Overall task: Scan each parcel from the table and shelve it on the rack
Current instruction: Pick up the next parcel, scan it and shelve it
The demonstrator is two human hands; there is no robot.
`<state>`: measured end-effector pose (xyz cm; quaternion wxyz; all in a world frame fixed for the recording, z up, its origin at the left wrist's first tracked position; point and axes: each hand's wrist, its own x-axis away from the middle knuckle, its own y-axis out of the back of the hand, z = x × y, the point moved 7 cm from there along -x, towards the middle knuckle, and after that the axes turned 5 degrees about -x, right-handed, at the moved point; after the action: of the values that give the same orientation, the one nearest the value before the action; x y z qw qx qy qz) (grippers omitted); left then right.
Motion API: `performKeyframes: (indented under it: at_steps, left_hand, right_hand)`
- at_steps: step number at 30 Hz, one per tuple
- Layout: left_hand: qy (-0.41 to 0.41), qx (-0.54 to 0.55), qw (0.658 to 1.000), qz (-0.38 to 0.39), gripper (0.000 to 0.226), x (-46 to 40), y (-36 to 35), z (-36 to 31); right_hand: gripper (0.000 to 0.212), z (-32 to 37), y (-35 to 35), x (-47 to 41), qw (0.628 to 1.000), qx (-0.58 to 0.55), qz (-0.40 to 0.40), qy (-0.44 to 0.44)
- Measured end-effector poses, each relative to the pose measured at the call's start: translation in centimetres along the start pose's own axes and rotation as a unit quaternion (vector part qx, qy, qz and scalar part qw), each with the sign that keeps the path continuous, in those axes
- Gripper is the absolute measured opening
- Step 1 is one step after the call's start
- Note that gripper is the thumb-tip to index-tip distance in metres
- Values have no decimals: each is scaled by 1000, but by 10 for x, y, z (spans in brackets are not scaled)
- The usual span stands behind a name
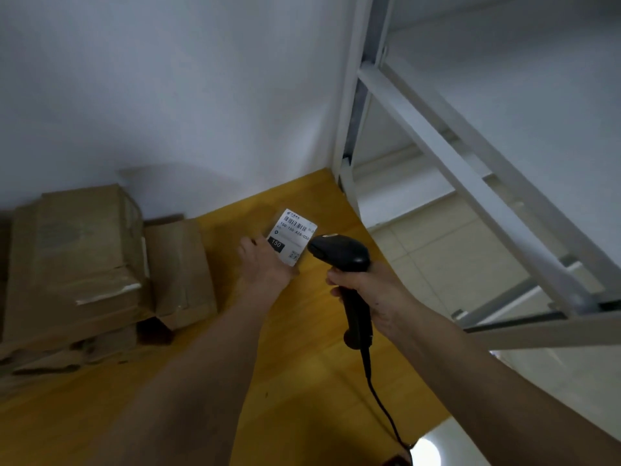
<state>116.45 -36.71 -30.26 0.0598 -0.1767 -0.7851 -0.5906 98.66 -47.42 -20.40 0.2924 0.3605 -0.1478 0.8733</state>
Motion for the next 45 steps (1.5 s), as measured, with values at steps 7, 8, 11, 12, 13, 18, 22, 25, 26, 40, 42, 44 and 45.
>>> performKeyframes:
  at_steps: [7,8,11,12,13,18,22,25,26,40,42,44,45]
  left_hand:
    - [84,163,969,-163,101,72,16,1]
    - [87,179,962,-186,101,83,21,0]
    - [76,215,943,-244,96,125,36,-10]
    - [72,228,935,-262,94,141,41,-14]
    - [68,240,928,-277,91,157,45,-19]
    - [59,275,903,-324,83,235,53,-35]
    - [61,294,883,-359,77,303,51,-46]
    - [54,292,875,-383,77,348,47,-54]
    - [53,286,876,-384,79,361,45,-55]
    - [-143,267,906,-297,91,488,20,-145]
    - [-168,273,912,-256,89,496,15,-170]
    - [-192,282,915,-217,87,502,11,-195]
    - [-207,285,914,-199,86,504,9,-211]
  right_hand:
    - [15,-3,0,43,997,12,11,71]
    - [13,-5,1,52,996,12,13,84]
    - [7,-9,10,84,992,2,20,126]
    - [6,-10,15,96,990,-1,26,138]
    - [5,-13,21,108,988,-2,31,149]
    - [8,-35,59,173,980,1,68,188]
    - [7,-62,95,219,977,5,87,197]
    - [8,-80,122,249,974,-5,89,209]
    - [8,-86,131,259,973,-11,90,210]
    - [17,-111,259,347,944,-87,25,316]
    - [9,-109,282,353,939,-113,9,324]
    - [9,-104,303,358,932,-140,1,334]
    - [10,-102,314,360,929,-152,-8,338]
